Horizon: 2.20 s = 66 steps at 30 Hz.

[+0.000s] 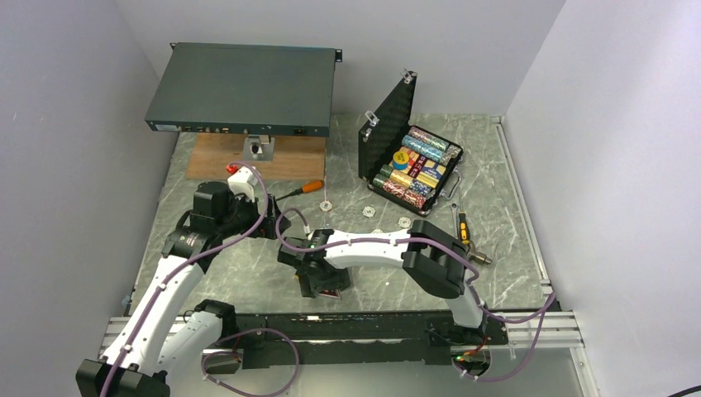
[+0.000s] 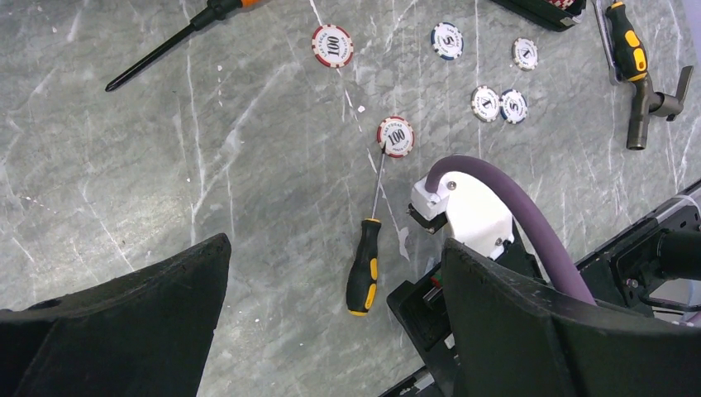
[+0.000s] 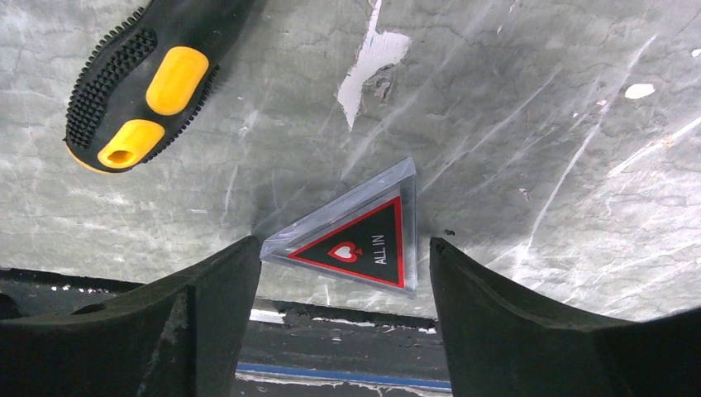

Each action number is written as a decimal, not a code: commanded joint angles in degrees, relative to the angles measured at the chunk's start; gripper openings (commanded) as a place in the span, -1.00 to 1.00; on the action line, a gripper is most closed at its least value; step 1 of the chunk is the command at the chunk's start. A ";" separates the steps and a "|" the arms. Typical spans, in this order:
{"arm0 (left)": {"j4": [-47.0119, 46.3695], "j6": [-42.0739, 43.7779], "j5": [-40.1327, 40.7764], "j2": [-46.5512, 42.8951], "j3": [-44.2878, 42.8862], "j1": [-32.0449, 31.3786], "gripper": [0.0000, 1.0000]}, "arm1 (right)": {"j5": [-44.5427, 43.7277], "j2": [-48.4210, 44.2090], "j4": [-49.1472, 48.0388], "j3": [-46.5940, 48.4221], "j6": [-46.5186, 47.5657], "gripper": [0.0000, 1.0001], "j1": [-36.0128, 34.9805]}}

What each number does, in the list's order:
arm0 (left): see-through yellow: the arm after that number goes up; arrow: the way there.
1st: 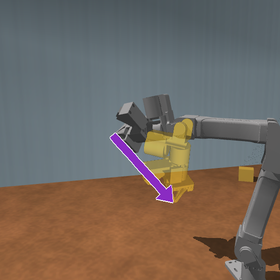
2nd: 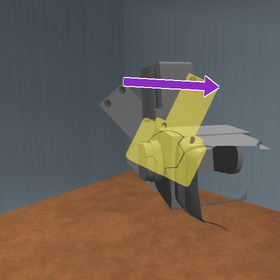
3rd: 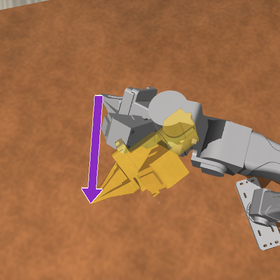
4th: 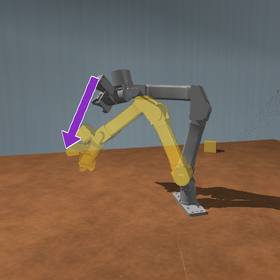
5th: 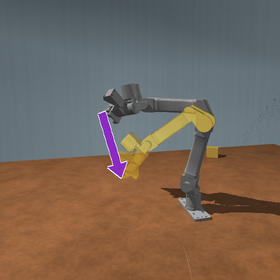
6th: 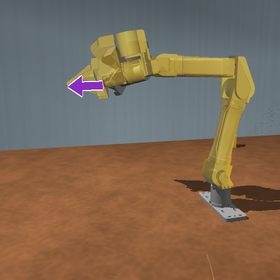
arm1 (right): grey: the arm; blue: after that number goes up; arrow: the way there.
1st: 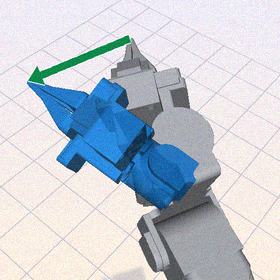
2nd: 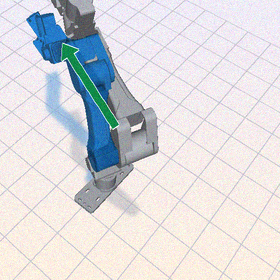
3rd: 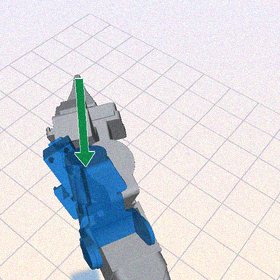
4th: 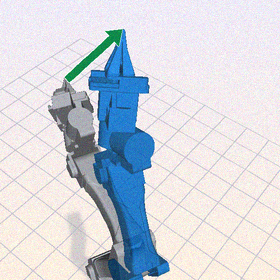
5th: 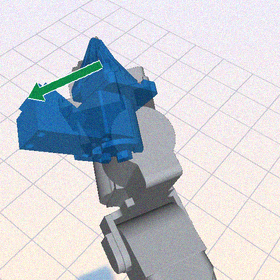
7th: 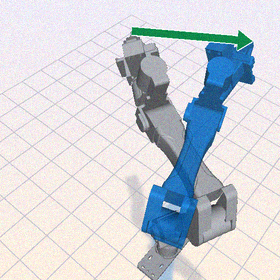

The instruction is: Pack up texas hold em set

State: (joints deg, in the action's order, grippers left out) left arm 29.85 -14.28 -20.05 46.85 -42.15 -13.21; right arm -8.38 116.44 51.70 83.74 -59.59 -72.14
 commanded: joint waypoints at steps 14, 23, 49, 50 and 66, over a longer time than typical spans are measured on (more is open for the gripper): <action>-0.58 0.23 -1.48 -0.76 -1.48 -0.85 0.98 | -4.11 -3.19 -1.44 -1.28 0.28 -0.27 1.36; -0.48 0.42 -1.09 0.02 -1.70 -0.93 0.98 | -16.41 -16.27 -2.70 -7.91 1.22 -0.88 8.61; 0.01 0.90 -0.03 1.23 -1.72 -0.87 0.98 | -11.60 0.68 -10.18 19.34 11.94 -0.92 62.90; -0.01 0.87 -0.07 1.23 -1.71 -0.86 0.98 | -11.32 1.01 -9.83 19.37 11.69 -0.92 63.10; -0.14 0.89 -0.72 1.32 -1.66 -0.92 0.98 | -9.31 -2.51 -15.79 9.58 14.40 -0.73 63.92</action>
State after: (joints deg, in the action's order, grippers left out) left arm 30.04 -14.22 -20.12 48.73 -42.15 -13.87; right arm -17.65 116.33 38.15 92.42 -45.84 -8.64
